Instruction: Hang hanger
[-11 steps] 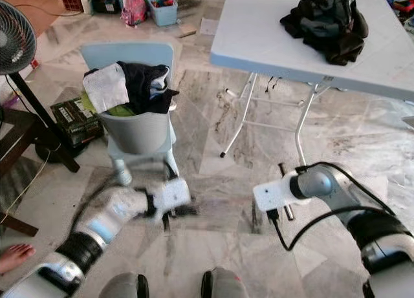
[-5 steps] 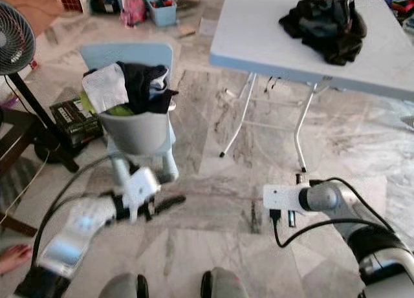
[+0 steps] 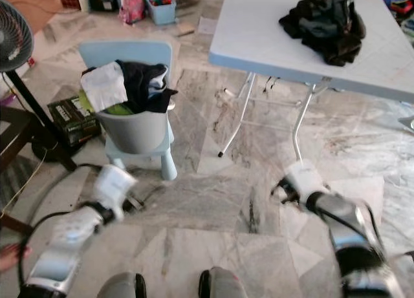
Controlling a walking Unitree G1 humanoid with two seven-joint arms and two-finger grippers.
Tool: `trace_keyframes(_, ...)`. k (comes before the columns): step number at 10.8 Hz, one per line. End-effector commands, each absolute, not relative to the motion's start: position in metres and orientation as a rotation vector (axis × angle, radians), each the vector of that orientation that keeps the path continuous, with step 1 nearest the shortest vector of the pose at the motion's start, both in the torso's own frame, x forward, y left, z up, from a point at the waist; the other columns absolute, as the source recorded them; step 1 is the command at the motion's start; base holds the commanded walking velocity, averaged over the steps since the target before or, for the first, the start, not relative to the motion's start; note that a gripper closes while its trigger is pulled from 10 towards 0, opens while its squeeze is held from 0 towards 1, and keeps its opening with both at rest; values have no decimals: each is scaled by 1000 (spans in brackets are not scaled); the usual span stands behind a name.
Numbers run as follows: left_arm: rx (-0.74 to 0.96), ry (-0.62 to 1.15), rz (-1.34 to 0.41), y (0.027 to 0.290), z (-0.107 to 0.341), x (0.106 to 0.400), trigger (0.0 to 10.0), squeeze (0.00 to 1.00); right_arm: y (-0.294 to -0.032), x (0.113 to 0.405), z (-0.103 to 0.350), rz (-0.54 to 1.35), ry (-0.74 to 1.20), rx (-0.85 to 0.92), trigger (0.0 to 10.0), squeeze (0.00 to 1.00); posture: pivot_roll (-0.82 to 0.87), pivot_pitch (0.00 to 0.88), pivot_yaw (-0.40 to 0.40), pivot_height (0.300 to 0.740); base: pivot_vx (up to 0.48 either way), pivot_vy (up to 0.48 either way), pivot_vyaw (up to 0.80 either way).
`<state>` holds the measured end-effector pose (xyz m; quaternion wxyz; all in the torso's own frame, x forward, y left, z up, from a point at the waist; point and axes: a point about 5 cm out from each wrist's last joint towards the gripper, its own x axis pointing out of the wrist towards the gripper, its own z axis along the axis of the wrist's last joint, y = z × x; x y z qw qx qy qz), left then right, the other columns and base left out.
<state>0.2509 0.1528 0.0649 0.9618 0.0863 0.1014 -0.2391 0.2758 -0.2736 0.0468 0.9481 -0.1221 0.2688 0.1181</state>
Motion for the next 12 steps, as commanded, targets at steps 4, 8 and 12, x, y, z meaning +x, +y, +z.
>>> trace_keyframes(4, 36, 250, -331, 162, 63, 254, 10000, 0, -238, 240, 32, -115, 525, 86, 10000, 0, -47, 109, -97, 740, 0, 0, -119)
trace_keyframes(8, -5, 272, -369, 155, 65, 257, 10000, 0, -240, 246, 44, -226, 500, 112, 10000, 0, -34, 106, -97, 740, 0, 422, -747)
trace_keyframes(12, -10, 283, -383, 154, 66, 260, 10000, 0, -241, 252, 51, -257, 475, 100, 10000, 0, -36, 102, -104, 740, 0, 480, -775)
